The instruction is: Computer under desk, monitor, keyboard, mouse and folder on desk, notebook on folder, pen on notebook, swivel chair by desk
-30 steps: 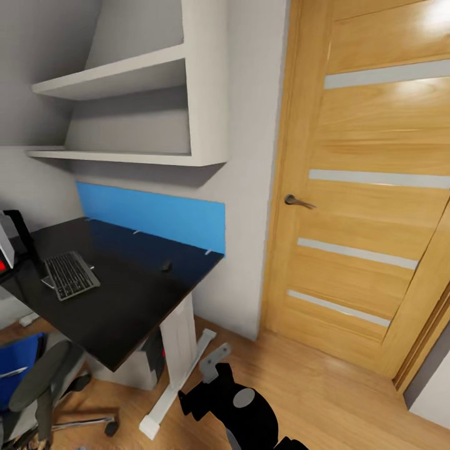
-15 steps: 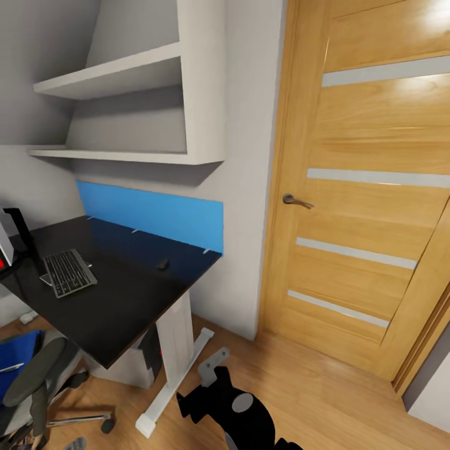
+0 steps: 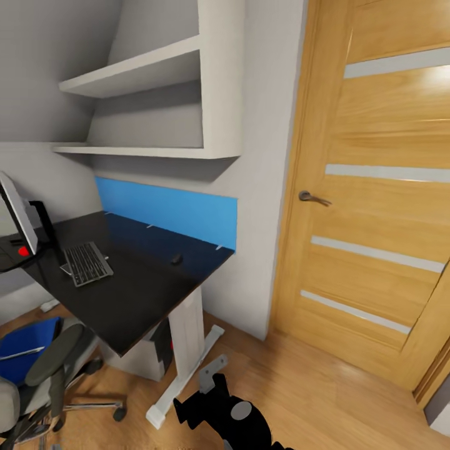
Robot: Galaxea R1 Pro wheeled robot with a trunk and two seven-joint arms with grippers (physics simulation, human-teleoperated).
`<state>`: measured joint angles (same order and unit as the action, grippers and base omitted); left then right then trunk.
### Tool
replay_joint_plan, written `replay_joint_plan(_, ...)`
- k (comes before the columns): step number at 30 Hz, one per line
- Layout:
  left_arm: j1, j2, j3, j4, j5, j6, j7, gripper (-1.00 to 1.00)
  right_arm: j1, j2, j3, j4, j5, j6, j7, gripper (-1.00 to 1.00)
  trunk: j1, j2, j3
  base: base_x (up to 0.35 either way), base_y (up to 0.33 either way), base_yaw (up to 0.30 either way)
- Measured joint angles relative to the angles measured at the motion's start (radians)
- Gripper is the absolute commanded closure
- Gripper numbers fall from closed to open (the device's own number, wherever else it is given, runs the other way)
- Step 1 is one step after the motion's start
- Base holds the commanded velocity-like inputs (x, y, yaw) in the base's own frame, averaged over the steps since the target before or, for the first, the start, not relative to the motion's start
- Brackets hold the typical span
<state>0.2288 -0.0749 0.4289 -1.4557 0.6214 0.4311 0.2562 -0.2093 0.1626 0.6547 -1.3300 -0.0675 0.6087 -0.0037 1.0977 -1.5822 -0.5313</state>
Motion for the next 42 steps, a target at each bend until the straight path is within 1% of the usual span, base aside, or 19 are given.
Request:
replay_joint_plan(13,0.0,-0.002,0.003,0.0,0.0,-0.001,0.0,-1.0,-0.002,0.012,-0.002,0.031,-0.002,-0.019,-0.002,-1.0,0.05,-0.091,-0.041,0.0,0.0,0.253)
replay_joint_plan(16,0.0,-0.003,0.003,0.001,0.0,-0.001,0.0,-1.0,-0.005,0.012,-0.003,0.043,-0.015,-0.037,-0.001,-1.0,0.061,-0.112,-0.05,0.0,0.0,0.26)
replay_joint_plan(18,0.0,-0.002,0.003,0.003,0.0,-0.001,0.0,-1.0,-0.008,0.012,-0.004,0.067,-0.033,-0.068,-0.001,-1.0,0.069,-0.126,-0.056,0.0,0.0,0.261)
replay_joint_plan(19,0.0,-0.002,0.004,0.006,0.0,-0.001,0.001,-1.0,-0.016,0.012,-0.005,0.108,-0.064,-0.115,-0.003,-1.0,0.073,-0.133,-0.06,0.0,0.0,0.261)
replay_joint_plan(20,0.0,-0.002,0.004,0.007,0.0,-0.001,0.001,-1.0,-0.024,0.012,-0.005,0.129,-0.08,-0.138,-0.005,-1.0,0.077,-0.14,-0.063,0.0,0.0,0.261)
replay_joint_plan(23,0.0,-0.002,0.004,0.009,0.001,-0.001,0.001,-1.0,-0.053,0.012,-0.006,0.188,-0.13,-0.191,-0.025,-1.0,0.088,-0.161,-0.072,0.0,0.0,0.262)
replay_joint_plan(25,-0.001,-0.002,0.004,0.01,0.001,-0.001,0.001,-1.0,-0.076,0.012,-0.007,0.227,-0.169,-0.213,-0.052,-1.0,0.096,-0.175,-0.078,0.0,0.0,0.262)
replay_joint_plan(26,-0.001,-0.002,0.004,0.01,0.001,0.0,0.002,-1.0,-0.106,0.012,-0.008,0.274,-0.259,-0.243,-0.091,-1.0,0.1,-0.182,-0.081,0.0,0.0,0.262)
replay_joint_plan(28,-0.002,-0.002,0.003,0.011,0.001,0.001,0.002,-1.0,-0.133,0.012,-0.008,0.321,-0.365,-0.282,-0.13,-1.0,0.107,-0.196,-0.088,0.0,0.0,0.261)
replay_joint_plan(30,-0.003,-0.002,0.004,0.011,0.001,0.001,0.002,-1.0,-0.151,0.012,-0.008,0.361,-0.448,-0.328,-0.156,-1.0,0.115,-0.21,-0.094,0.0,0.0,0.231)
replay_joint_plan(31,-0.003,-0.002,0.004,0.011,0.001,0.002,0.002,-1.0,-0.163,0.012,-0.007,0.394,-0.504,-0.376,-0.172,-1.0,0.119,-0.217,-0.097,0.0,0.0,0.205)
replay_joint_plan(32,-0.003,-0.002,0.004,0.011,0.001,0.002,0.002,-1.0,-0.164,0.012,-0.007,0.395,-0.506,-0.378,-0.173,-1.0,0.123,-0.224,-0.1,0.0,0.0,0.131)
replay_joint_plan(33,-0.003,-0.002,0.004,0.011,0.001,0.002,0.003,-1.0,-0.171,0.012,-0.007,0.42,-0.541,-0.418,-0.183,-1.0,0.127,-0.231,-0.103,0.0,0.0,0.105)
replay_joint_plan(35,-0.003,-0.002,0.003,0.011,0.001,0.002,0.003,-1.0,-0.176,0.012,-0.007,0.438,-0.567,-0.453,-0.19,-1.0,0.134,-0.245,-0.11,0.0,0.0,0.075)
replay_joint_plan(40,-0.003,-0.003,0.003,0.013,0.001,0.002,0.003,-1.0,-0.183,0.012,-0.007,0.467,-0.603,-0.535,-0.199,-1.0,0.153,-0.28,-0.125,0.0,0.0,0.034)
replay_joint_plan(42,-0.004,-0.003,0.003,0.013,0.0,0.002,0.003,-1.0,-0.184,0.012,-0.007,0.471,-0.609,-0.551,-0.201,-1.0,0.161,-0.294,-0.132,0.0,0.0,0.013)
